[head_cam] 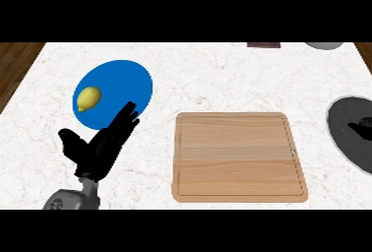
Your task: Pick the eggplant from the cutting board and place it in the pan
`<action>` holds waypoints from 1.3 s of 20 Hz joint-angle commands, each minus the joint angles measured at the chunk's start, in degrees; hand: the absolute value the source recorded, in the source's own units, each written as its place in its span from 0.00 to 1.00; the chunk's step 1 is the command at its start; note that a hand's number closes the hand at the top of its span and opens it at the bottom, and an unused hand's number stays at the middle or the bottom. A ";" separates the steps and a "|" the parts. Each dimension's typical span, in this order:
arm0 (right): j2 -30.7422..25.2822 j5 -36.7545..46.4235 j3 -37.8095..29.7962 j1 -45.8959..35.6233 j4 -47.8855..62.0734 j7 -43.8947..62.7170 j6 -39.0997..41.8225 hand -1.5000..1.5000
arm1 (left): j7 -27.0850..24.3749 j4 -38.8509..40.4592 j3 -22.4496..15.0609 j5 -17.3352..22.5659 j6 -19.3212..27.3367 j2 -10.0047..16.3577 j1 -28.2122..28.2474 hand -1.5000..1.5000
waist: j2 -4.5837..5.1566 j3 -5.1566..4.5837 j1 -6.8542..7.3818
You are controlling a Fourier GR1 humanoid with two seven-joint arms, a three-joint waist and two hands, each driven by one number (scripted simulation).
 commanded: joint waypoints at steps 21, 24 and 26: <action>-13.26 -14.37 -11.25 16.17 7.27 -20.14 50.39 0.00 | 1.30 1.18 2.89 0.92 -0.63 -0.29 -1.47 0.50 | -0.45 -0.07 -2.16; -14.15 -14.13 -10.69 17.78 6.39 -21.63 51.61 0.00 | -0.08 -0.96 2.84 0.58 -1.78 0.92 2.56 0.50 | -0.60 -0.08 -1.70; -15.07 -14.73 -11.13 17.92 6.39 -21.19 52.40 0.00 | -0.11 -0.22 2.95 -0.02 -1.32 0.63 1.89 0.50 | -0.59 -0.06 -1.75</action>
